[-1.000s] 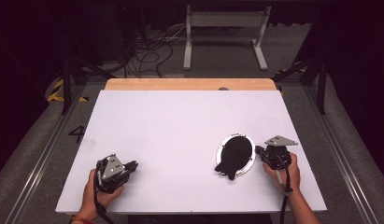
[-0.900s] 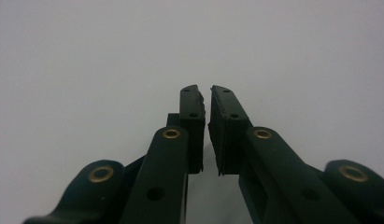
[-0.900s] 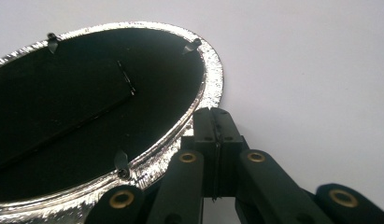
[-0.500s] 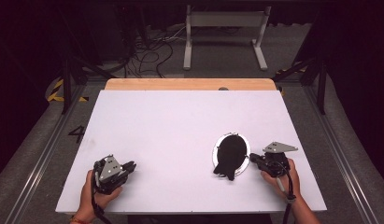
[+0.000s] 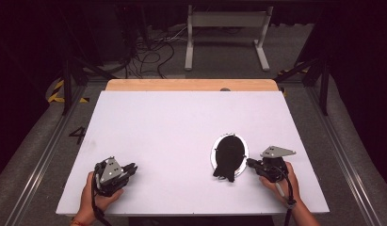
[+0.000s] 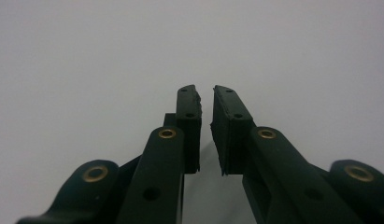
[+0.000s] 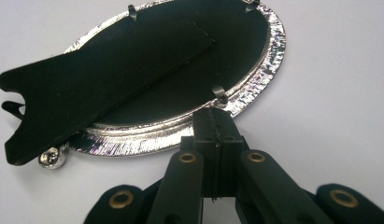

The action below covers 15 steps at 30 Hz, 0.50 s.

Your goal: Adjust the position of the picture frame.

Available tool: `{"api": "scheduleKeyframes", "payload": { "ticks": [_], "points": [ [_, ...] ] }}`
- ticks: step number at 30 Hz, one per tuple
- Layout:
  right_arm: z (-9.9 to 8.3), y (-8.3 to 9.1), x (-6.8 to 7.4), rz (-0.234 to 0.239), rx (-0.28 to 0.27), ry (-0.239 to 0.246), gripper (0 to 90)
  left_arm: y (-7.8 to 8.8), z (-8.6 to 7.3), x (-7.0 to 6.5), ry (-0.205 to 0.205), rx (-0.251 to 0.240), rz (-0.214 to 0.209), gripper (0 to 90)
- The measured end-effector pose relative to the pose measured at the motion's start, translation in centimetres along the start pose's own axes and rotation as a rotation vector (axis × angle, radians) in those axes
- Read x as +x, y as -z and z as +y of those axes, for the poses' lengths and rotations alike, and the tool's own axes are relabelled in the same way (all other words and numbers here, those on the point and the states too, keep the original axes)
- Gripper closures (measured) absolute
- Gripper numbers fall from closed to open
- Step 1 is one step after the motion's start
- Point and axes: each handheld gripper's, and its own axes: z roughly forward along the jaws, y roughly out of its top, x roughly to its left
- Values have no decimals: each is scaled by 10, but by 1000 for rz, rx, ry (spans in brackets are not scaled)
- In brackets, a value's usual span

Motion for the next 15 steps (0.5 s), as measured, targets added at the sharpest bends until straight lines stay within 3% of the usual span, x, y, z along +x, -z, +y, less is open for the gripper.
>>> {"api": "scheduleKeyframes", "payload": {
  "ticks": [15],
  "points": [
    [5, -8, 12, -8, -11, 18, 900, 0, 1, -1, -4, -21, -8, 829]
  ]
}}
